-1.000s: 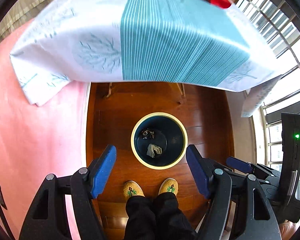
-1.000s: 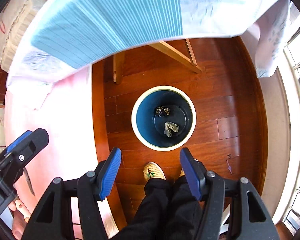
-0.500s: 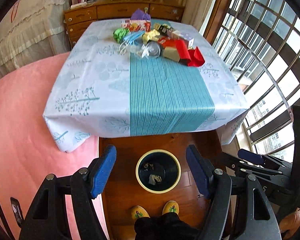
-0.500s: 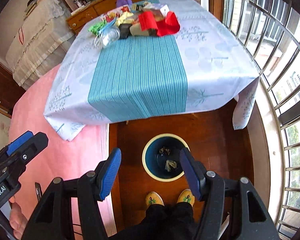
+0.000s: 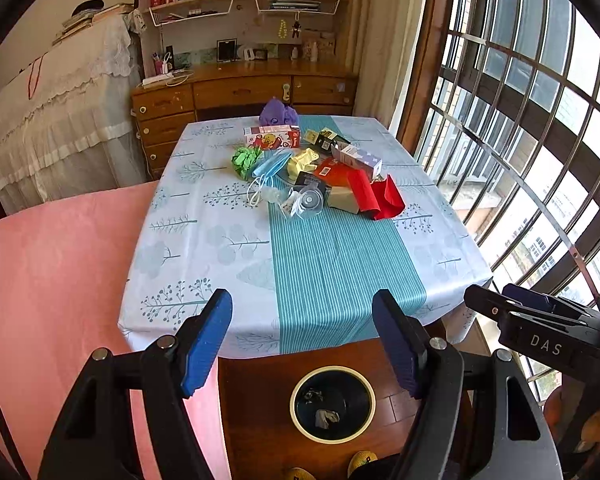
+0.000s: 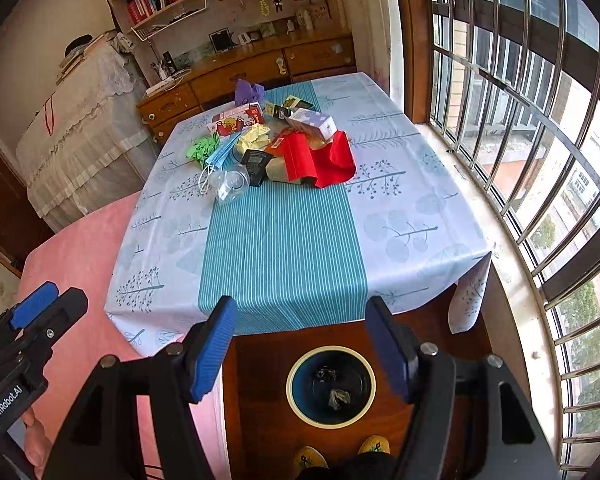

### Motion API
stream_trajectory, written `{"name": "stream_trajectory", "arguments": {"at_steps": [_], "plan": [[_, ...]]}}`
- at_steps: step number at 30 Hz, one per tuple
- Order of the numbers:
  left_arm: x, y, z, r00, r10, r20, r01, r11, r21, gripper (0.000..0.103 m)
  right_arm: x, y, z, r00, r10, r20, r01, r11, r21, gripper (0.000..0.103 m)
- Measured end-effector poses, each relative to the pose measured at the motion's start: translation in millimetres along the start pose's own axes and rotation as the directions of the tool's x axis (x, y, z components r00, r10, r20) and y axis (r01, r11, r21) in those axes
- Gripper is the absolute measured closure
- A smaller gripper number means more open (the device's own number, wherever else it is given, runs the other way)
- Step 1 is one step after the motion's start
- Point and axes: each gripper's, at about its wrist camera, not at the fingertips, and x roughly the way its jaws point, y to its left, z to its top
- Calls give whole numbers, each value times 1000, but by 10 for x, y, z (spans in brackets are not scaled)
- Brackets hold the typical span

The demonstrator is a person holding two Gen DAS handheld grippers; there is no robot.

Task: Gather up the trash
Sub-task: 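Raise both tools back toward the table, then grasp the red paper with the right gripper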

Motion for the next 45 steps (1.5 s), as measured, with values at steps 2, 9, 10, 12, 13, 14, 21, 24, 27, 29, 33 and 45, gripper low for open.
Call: {"name": "stream_trajectory", "arguments": {"at_steps": [2, 9, 10, 12, 13, 14, 21, 24, 27, 29, 33, 45], "plan": [[62, 10, 36, 1000, -21, -13, 21, 1000, -7, 30, 20, 6, 52, 1000, 0, 6, 0, 1000, -5, 30], [526, 79, 163, 996, 27, -80, -30, 999, -37, 31, 371, -41, 412, 1000, 23, 16, -22, 999, -49, 17], [609, 90, 202, 995, 43, -88, -47, 998, -42, 31, 457, -60, 492, 999, 33, 14, -32, 998, -54, 15], [789, 98, 302, 991, 80, -104, -86, 995, -54, 31, 650, -99, 689, 998, 58, 8, -58, 996, -63, 12], [883, 99, 363, 989, 92, -114, -100, 993, -66, 31, 753, -122, 791, 998, 69, 4, -68, 995, -67, 10], [988, 99, 428, 986, 101, -130, -112, 990, -83, 31, 867, -151, 904, 997, 79, -2, -79, 994, -72, 9], [1699, 82, 897, 967, 116, -228, -169, 958, -230, 31, 1634, -361, 1565, 992, 107, -72, -113, 990, -86, 8], [1931, 68, 1085, 957, 150, -246, -212, 946, -246, 31, 1945, -429, 1733, 987, 118, -113, -127, 989, -76, 8], [2093, 54, 1248, 950, 171, -261, -238, 938, -250, 31, 2215, -461, 1854, 979, 134, -153, -146, 987, -67, 8], [2178, 43, 1335, 946, 185, -266, -253, 935, -247, 31, 2376, -491, 1915, 973, 143, -183, -155, 986, -55, 8], [2325, 43, 1466, 938, 203, -281, -273, 932, -238, 31, 2667, -575, 1978, 956, 155, -248, -166, 986, -24, 8], [2739, 22, 1697, 925, 192, -327, -275, 933, -231, 31, 3020, -490, 2052, 895, 253, -367, -278, 960, -16, 5]]}}
